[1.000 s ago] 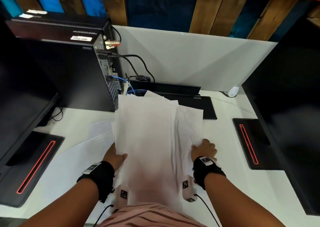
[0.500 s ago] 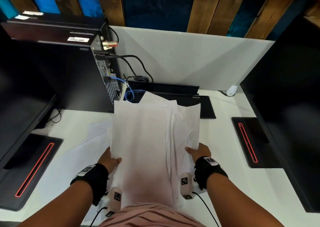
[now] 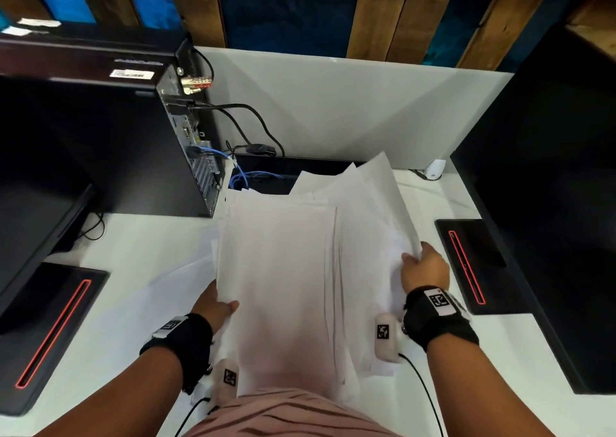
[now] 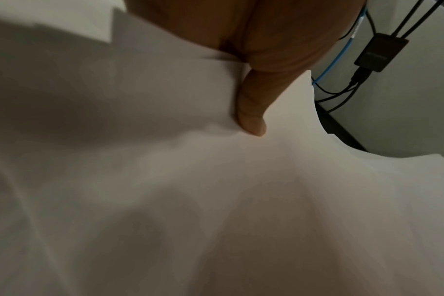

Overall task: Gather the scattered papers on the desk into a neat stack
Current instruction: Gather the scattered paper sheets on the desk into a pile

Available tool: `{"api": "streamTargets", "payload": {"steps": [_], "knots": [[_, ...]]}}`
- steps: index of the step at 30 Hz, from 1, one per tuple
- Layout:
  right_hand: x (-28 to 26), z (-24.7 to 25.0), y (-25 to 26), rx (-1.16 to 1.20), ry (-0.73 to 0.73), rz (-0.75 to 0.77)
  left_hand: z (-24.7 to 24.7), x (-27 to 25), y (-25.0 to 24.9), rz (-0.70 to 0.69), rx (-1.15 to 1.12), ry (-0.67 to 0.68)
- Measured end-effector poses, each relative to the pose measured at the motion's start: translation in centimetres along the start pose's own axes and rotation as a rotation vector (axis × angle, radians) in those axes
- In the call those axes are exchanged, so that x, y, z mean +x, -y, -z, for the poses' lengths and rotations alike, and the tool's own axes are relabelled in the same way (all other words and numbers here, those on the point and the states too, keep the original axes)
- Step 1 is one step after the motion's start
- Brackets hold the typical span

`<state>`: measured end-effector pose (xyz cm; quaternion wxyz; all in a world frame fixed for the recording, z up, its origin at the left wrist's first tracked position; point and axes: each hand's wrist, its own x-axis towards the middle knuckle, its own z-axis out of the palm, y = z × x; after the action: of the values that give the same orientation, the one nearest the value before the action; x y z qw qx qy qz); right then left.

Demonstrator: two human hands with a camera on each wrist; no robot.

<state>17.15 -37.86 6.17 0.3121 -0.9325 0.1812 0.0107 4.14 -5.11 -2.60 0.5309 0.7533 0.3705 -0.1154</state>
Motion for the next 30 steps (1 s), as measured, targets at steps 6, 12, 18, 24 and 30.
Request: {"api": "streamTargets", "payload": {"steps": [6, 12, 18, 24, 30], "knots": [[0.2, 4.9, 3.4, 0.045, -0.253, 0.141, -0.3, -0.1, -0.3, 0.005, -0.003, 0.008], [0.1, 9.1, 6.5, 0.339, -0.443, 0.285, -0.3, -0.1, -0.6, 0.013, 0.018, 0.019], [-0.9, 11.2, 8.8, 0.515, -0.529, 0.35, -0.2, -0.4, -1.1, 0.011, 0.041, 0.03], [-1.7, 5.5, 7.6, 0.466, -0.294, 0.216, -0.8, -1.0, -1.6, 0.0, -0.01, 0.063], [-3.2, -2.1, 4.0, 0.322, 0.11, 0.027, -0.6, -2.0, -3.0, 0.077, -0.21, 0.087]]}}
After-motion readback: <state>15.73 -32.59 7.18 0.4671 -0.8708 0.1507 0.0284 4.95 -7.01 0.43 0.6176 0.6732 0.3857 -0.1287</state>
